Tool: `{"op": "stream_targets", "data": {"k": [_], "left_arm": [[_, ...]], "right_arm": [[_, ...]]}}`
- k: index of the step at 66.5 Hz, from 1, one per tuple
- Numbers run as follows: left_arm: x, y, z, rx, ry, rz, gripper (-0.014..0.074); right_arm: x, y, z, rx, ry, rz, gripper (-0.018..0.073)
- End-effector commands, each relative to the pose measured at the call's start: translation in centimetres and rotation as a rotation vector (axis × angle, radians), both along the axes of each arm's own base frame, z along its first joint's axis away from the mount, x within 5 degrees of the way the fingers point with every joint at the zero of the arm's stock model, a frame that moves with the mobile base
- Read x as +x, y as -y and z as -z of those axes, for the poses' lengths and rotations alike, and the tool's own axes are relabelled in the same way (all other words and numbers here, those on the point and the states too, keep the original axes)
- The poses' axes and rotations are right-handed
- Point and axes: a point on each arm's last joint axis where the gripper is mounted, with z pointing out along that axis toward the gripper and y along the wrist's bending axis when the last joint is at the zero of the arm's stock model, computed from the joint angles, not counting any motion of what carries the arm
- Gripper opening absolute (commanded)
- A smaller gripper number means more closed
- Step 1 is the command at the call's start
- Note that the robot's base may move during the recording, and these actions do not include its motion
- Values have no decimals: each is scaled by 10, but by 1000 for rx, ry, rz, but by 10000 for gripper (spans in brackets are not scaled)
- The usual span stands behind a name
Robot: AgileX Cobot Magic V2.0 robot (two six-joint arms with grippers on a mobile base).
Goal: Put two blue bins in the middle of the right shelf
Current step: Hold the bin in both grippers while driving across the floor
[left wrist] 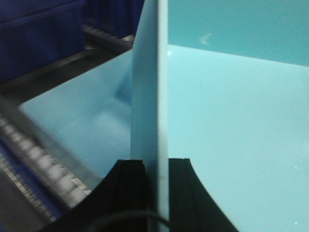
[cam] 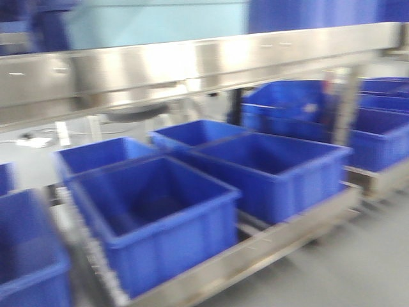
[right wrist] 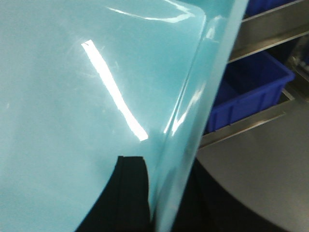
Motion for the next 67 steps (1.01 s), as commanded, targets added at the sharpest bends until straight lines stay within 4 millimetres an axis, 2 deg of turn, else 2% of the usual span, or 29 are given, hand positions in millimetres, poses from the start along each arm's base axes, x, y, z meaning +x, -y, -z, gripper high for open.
{"op": "stream_targets", "data": {"k": [1,67], "left_arm": [[-5,-1,-17,-57,105,1,-111],[-5,-1,-17,-57,105,1,-111]], "right_arm": [[-4,4,-6,-21,31,-11,-151],[-4,4,-6,-21,31,-11,-151]]}}
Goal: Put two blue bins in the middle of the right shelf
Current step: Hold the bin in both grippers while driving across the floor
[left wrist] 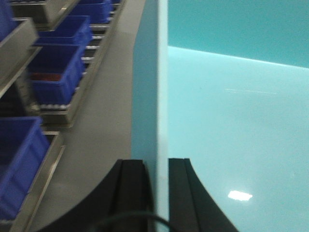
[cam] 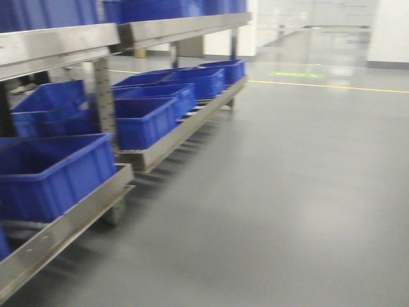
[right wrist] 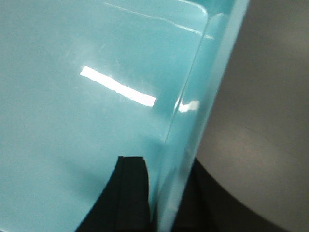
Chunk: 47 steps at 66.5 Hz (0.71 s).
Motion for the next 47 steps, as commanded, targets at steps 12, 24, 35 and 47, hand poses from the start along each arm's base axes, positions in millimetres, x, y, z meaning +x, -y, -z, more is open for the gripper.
{"op": "stream_targets", "data": {"k": [12,24,35,47], "left_arm": [[-6,-1,-16,-58,96,2,-111],[-6,-1,-16,-58,96,2,-111],[-6,-1,-16,-58,96,2,-111],[-6,-1,-16,-58,96,2,-111]], "right_arm": [[-3,4,-6,-24,31,-11,-151],[-3,4,-6,-24,31,-11,-151],[-3,4,-6,-24,31,-11,-151],[-3,4,-6,-24,31,-11,-151]]}}
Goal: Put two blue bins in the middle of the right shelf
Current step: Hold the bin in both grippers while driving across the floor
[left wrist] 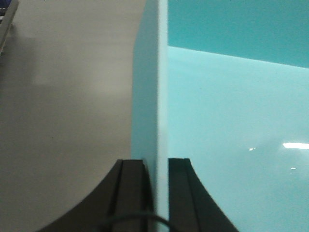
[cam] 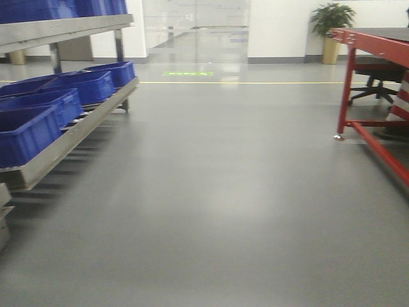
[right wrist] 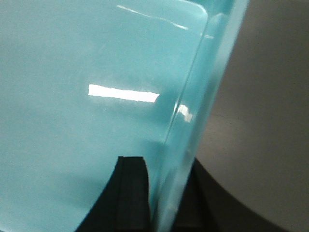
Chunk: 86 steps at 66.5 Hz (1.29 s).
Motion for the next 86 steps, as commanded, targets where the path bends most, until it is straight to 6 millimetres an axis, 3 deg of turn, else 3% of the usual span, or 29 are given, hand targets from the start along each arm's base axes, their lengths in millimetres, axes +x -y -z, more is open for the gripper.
{"op": "stream_targets", "data": {"k": [1,86], "left_arm": [[-6,-1,-16,-57,94,2,-111],[-6,-1,-16,-57,94,2,-111]], "right_arm": [[-3,4,-6,-24,31,-11,-151],[-3,4,-6,-24,31,-11,-151]]}}
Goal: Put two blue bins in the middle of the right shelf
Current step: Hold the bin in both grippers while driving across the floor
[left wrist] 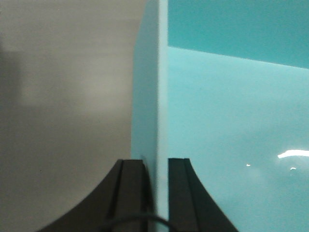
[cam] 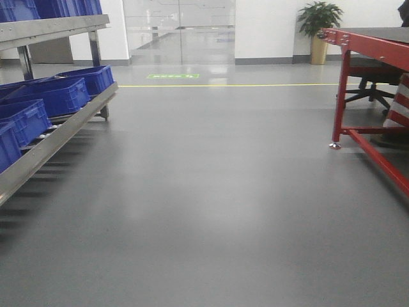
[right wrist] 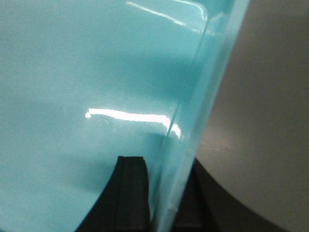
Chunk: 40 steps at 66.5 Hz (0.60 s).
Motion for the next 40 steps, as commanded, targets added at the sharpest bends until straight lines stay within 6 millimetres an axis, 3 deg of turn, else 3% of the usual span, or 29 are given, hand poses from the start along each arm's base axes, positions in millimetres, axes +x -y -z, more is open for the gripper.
{"op": "stream_targets", "data": {"k": [1,40], "left_arm": [[-6,-1,-16,-57,94,2,-111],[-6,-1,-16,-57,94,0,-111]], "right_arm": [[-3,4,-6,-26,34,-11,-151],[-3,4,-6,-26,34,-11,-151]]}}
